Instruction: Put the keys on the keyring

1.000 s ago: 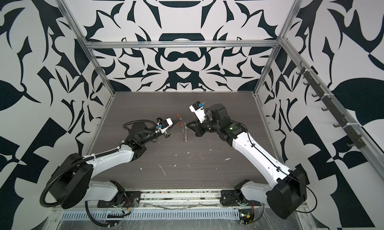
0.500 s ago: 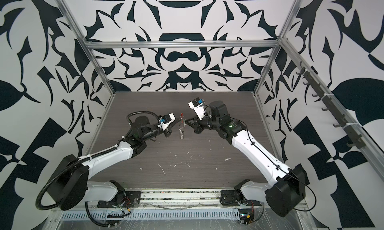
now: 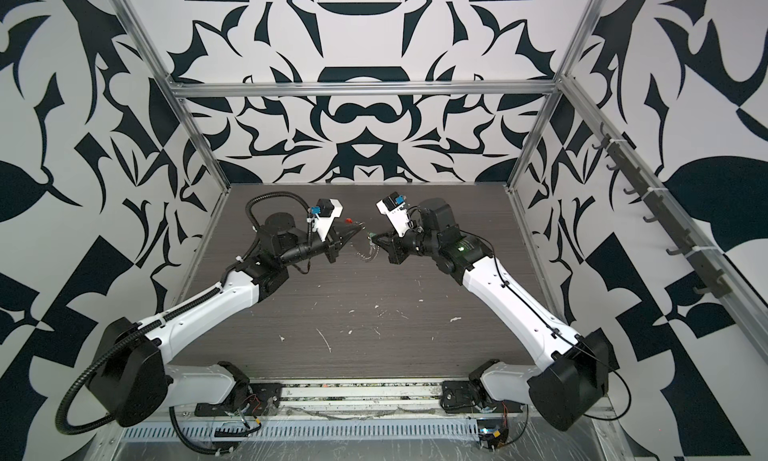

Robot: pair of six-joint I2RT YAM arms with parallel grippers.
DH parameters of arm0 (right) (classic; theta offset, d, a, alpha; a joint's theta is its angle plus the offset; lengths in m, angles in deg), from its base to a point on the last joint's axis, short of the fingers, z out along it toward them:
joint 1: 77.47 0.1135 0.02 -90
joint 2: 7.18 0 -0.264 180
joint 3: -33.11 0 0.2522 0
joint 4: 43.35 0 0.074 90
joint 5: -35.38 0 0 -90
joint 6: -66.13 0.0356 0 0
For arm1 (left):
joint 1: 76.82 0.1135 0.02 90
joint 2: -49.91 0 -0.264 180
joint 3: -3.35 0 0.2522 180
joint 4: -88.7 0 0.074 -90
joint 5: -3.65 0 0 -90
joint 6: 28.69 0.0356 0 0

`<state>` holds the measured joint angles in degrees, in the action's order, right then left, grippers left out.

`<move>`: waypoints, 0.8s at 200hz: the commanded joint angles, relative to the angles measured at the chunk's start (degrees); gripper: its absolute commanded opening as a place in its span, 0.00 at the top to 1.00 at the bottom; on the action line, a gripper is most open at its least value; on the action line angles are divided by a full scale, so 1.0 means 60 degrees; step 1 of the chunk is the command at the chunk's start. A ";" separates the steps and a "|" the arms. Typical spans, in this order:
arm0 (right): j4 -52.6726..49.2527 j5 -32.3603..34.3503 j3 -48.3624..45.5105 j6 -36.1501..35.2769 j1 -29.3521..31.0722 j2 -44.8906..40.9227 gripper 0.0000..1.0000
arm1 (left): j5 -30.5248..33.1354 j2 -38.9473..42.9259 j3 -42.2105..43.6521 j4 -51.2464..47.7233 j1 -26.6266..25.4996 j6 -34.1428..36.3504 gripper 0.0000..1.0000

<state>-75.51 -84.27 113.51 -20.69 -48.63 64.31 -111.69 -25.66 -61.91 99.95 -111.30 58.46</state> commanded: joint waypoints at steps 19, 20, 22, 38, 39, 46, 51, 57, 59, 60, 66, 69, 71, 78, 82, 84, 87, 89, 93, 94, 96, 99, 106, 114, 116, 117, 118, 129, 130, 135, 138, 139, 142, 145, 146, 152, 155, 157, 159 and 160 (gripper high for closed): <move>0.0161 -0.0002 -0.0024 -0.0064 -0.0061 -0.0433 1.00 | -0.0826 0.0283 0.0203 0.1365 0.0033 -0.1210 1.00; 0.0163 -0.0013 -0.0013 -0.0055 -0.0061 -0.0424 1.00 | -0.0842 0.0272 0.0204 0.1396 0.0026 -0.1217 1.00; 0.0179 -0.0051 -0.0008 -0.0049 -0.0061 -0.0417 1.00 | -0.0855 0.0264 0.0216 0.1441 0.0032 -0.1251 1.00; 0.0266 -0.0308 0.0020 0.0063 -0.0072 -0.0387 1.00 | -0.0974 0.0226 0.0274 0.1677 0.0034 -0.1414 1.00; 0.0267 -0.0320 0.0024 0.0067 -0.0066 -0.0386 1.00 | -0.0982 0.0222 0.0284 0.1676 0.0034 -0.1414 1.00; 0.0282 -0.0413 0.0064 0.0088 -0.0061 -0.0360 1.00 | -0.1004 0.0201 0.0293 0.1676 0.0030 -0.1418 1.00; 0.0282 -0.0486 0.0108 0.0099 -0.0062 -0.0344 1.00 | -0.1007 0.0195 0.0292 0.1670 0.0034 -0.1408 1.00; 0.0268 -0.0569 0.0168 0.0121 -0.0070 -0.0327 1.00 | -0.1018 0.0190 0.0308 0.1660 0.0034 -0.1403 1.00; 0.0268 -0.0596 0.0191 0.0127 -0.0063 -0.0327 1.00 | -0.1009 0.0199 0.0319 0.1661 0.0034 -0.1397 1.00; 0.0268 -0.0603 0.0197 0.0128 -0.0062 -0.0327 1.00 | -0.1000 0.0201 0.0321 0.1646 0.0034 -0.1391 1.00; 0.0268 -0.0658 0.0249 0.0129 -0.0068 -0.0327 1.00 | -0.0998 0.0202 0.0336 0.1629 0.0048 -0.1384 1.00; 0.0275 -0.0680 0.0271 0.0136 -0.0069 -0.0327 1.00 | -0.1018 0.0204 0.0348 0.1620 0.0059 -0.1372 1.00; 0.0273 -0.0690 0.0283 0.0142 -0.0063 -0.0327 1.00 | -0.1012 0.0203 0.0351 0.1618 0.0062 -0.1382 1.00; 0.0269 -0.0690 0.0354 0.0153 -0.0069 -0.0341 1.00 | -0.1013 0.0191 0.0365 0.1609 0.0084 -0.1381 1.00; 0.0268 -0.0698 0.0388 0.0154 -0.0065 -0.0363 1.00 | -0.1032 0.0184 0.0366 0.1593 0.0092 -0.1372 1.00; 0.0268 -0.0691 0.0403 0.0157 -0.0073 -0.0380 1.00 | -0.1027 0.0191 0.0367 0.1585 0.0103 -0.1371 1.00; 0.0271 -0.0684 0.0435 0.0149 -0.0062 -0.0392 1.00 | -0.1025 0.0188 0.0367 0.1564 0.0117 -0.1363 1.00; 0.0272 -0.0665 0.0459 0.0145 -0.0061 -0.0405 1.00 | -0.1029 0.0195 0.0367 0.1541 0.0132 -0.1365 1.00; 0.0257 -0.0630 0.0477 0.0155 -0.0062 -0.0440 1.00 | -0.1034 0.0175 0.0356 0.1521 0.0148 -0.1357 1.00; 0.0262 -0.0620 0.0479 0.0157 -0.0062 -0.0449 1.00 | -0.1027 0.0174 0.0346 0.1510 0.0157 -0.1364 1.00; 0.0263 -0.0594 0.0492 0.0158 -0.0061 -0.0464 1.00 | -0.1026 0.0173 0.0351 0.1495 0.0171 -0.1358 1.00; 0.0261 -0.0553 0.0518 0.0149 -0.0061 -0.0485 1.00 | -0.1028 0.0162 0.0350 0.1474 0.0190 -0.1350 1.00; 0.0242 -0.0450 0.0572 0.0117 -0.0072 -0.0556 1.00 | -0.1060 0.0148 0.0334 0.1390 0.0245 -0.1310 1.00; 0.0157 -0.0292 0.0651 0.0080 -0.0061 -0.0625 1.00 | -0.1101 0.0118 0.0320 0.1301 0.0295 -0.1224 1.00; 0.0123 -0.0252 0.0674 0.0055 -0.0064 -0.0632 1.00 | -0.1121 0.0108 0.0304 0.1274 0.0308 -0.1187 1.00; 0.0122 -0.0234 0.0688 0.0055 -0.0062 -0.0648 1.00 | -0.1129 0.0104 0.0313 0.1263 0.0317 -0.1176 1.00; 0.0122 -0.0224 0.0702 0.0041 -0.0069 -0.0649 1.00 | -0.1141 0.0109 0.0318 0.1257 0.0322 -0.1163 1.00; -0.0069 0.0006 0.0835 -0.0050 -0.0079 -0.0714 1.00 | -0.1181 0.0073 0.0357 0.1182 0.0341 -0.0900 1.00; -0.0076 0.0013 0.0856 -0.0055 -0.0077 -0.0726 1.00 | -0.1189 0.0072 0.0362 0.1180 0.0341 -0.0864 1.00; -0.0121 0.0079 0.0912 -0.0082 -0.0075 -0.0762 1.00 | -0.1189 0.0071 0.0400 0.1192 0.0355 -0.0710 1.00; -0.0138 0.0109 0.0933 -0.0082 -0.0075 -0.0786 1.00 | -0.1208 0.0058 0.0420 0.1192 0.0356 -0.0618 1.00; -0.0140 0.0123 0.0934 -0.0094 -0.0075 -0.0791 1.00 | -0.1202 0.0057 0.0430 0.1185 0.0356 -0.0591 1.00; -0.0131 0.0160 0.0956 -0.0104 -0.0094 -0.0823 1.00 | -0.1213 0.0056 0.0450 0.1191 0.0356 -0.0537 1.00; -0.0147 0.0176 0.0982 -0.0105 -0.0101 -0.0843 1.00 | -0.1200 0.0056 0.0465 0.1192 0.0356 -0.0482 1.00; -0.0152 0.0176 0.0981 -0.0105 -0.0096 -0.0849 1.00 | -0.1198 0.0056 0.0460 0.1192 0.0356 -0.0465 1.00; -0.0156 0.0231 0.1006 -0.0105 -0.0108 -0.0881 1.00 | -0.1210 0.0022 0.0483 0.1192 0.0368 -0.0408 1.00; -0.0152 0.0238 0.1011 -0.0105 -0.0116 -0.0894 1.00 | -0.1211 0.0030 0.0473 0.1192 0.0381 -0.0397 1.00; -0.0156 0.0239 0.1031 -0.0105 -0.0129 -0.0897 1.00 | -0.1222 0.0016 0.0485 0.1185 0.0384 -0.0384 1.00; -0.0157 0.0239 0.1044 -0.0105 -0.0140 -0.0898 1.00 | -0.1239 0.0006 0.0484 0.1168 0.0392 -0.0384 1.00; -0.0164 0.0239 0.1049 -0.0105 -0.0144 -0.0898 1.00 | -0.1247 0.0002 0.0484 0.1166 0.0396 -0.0386 1.00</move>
<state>-76.93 -84.49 116.52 -20.69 -48.98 61.44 -117.53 -25.53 -59.64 105.94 -109.38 53.65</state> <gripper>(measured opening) 0.054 0.042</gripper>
